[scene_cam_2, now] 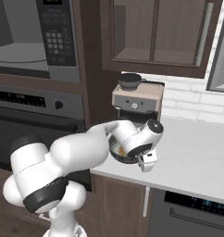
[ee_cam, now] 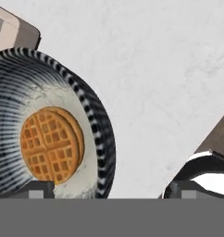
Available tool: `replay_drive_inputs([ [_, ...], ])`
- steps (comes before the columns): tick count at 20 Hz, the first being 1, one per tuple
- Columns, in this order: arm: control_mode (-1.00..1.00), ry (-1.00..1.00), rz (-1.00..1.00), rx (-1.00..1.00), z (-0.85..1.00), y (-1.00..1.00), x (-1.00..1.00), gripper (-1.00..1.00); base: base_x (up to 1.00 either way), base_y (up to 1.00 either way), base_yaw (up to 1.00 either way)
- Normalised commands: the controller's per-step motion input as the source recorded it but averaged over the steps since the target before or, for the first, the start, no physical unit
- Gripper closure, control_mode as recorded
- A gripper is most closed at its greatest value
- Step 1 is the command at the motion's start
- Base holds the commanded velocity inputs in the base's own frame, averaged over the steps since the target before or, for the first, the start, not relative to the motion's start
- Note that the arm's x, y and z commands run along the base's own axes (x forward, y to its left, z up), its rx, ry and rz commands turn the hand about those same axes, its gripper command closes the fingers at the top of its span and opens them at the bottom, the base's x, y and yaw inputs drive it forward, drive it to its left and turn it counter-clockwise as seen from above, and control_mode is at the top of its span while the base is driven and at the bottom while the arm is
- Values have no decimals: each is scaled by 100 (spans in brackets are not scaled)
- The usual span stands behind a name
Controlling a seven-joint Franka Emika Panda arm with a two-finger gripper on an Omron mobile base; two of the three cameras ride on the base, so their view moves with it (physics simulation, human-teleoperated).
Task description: Open the microwave, place the bowl with waffle inside the microwave, then close the microwave door and turn it on.
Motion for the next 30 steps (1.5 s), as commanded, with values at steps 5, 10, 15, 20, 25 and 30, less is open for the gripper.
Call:
replay_drive_inputs([
  [5,-100,2,0,0,-19,0,8,-100,0,0,0],
  [10,-100,0,0,0,-22,0,19,-100,0,0,0],
  [15,-100,0,0,0,-23,0,39,-100,0,0,0],
  [20,-100,0,0,0,-34,0,30,-100,0,0,0],
  [25,-100,0,0,-1,-33,0,0,-100,0,0,0],
  [30,-100,0,0,-8,-20,14,0,100,0,0,0],
])
